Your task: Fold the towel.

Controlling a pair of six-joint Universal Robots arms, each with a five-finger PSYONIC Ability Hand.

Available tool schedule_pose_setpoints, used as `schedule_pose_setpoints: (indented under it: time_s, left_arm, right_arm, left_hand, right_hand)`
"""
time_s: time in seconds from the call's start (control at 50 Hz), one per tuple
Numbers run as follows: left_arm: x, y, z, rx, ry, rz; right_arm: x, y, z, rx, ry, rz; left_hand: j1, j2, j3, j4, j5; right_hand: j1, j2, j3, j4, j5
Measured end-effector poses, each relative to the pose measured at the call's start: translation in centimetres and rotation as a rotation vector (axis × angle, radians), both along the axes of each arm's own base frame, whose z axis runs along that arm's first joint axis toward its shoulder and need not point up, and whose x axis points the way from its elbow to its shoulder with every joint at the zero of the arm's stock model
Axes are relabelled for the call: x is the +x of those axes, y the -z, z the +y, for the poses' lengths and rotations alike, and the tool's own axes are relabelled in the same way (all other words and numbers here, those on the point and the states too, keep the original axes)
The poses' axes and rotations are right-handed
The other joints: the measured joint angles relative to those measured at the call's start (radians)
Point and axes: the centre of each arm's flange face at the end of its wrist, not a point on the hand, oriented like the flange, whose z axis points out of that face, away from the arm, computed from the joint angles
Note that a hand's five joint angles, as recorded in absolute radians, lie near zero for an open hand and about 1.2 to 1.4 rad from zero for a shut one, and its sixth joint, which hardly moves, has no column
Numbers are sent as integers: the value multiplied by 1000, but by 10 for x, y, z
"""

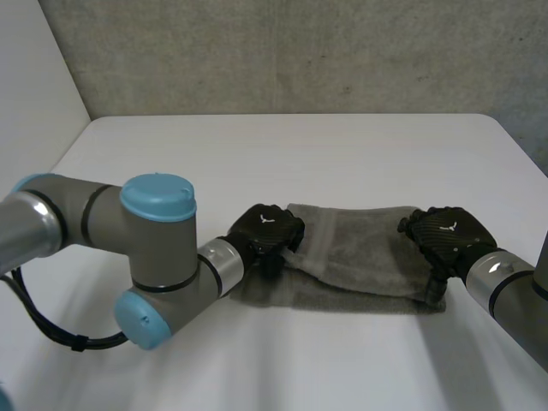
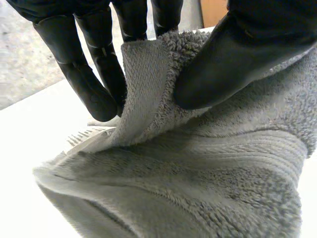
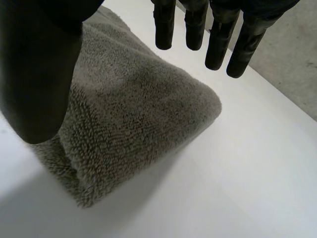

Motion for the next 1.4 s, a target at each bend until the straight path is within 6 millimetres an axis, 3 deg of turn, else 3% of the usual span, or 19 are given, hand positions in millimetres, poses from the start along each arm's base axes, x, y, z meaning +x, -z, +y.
schedule_pose_setpoints:
  time_s: [0.12,0.28,0.34,0.42,0.5,0.64,0.76,1.08,1.4]
  left_arm:
    - [14,-11,15,-11,-21,-6]
    - [31,-3,34,2,-30,-25]
    - [37,4,41,8,-30,-33]
    - [42,12,47,13,-28,-43]
    - [42,16,50,15,-24,-50]
    - [42,14,49,5,-25,-50]
    - [43,5,48,-6,-33,-35]
    - [51,-11,50,-20,-54,-2]
    - [70,-17,20,83,-210,167]
  right_arm:
    - [0,6,7,29,-17,-9]
    - [-1,12,18,58,-26,-9]
    - [-2,15,22,64,-36,-10]
    - [-3,19,24,54,-42,-15]
    - [-7,22,19,19,-31,-24]
    - [-13,24,10,-30,-13,-9]
    - [-19,29,7,-34,1,40]
    - [-31,37,9,7,41,54]
    - [-26,25,15,-19,79,-108]
  left_hand:
    - [0,0,0,0,0]
    - [0,0,-5,-2,0]
    - [-28,-62,-128,-107,-70]
    - [-399,-433,-499,-487,-447]
    - [-567,-610,-676,-657,-632]
    - [-590,-633,-709,-681,-667]
    - [-624,-661,-738,-711,-696]
    - [-753,-799,-873,-845,-835]
    - [-893,-933,-1018,-980,-984]
  right_hand:
    - [0,0,0,0,0]
    - [5,2,2,1,3]
    - [42,32,30,22,38]
    - [144,141,146,131,164]
    - [233,234,232,222,252]
    - [473,470,470,455,472]
    - [541,534,533,521,532]
    - [392,402,390,383,382]
    - [364,368,359,346,357]
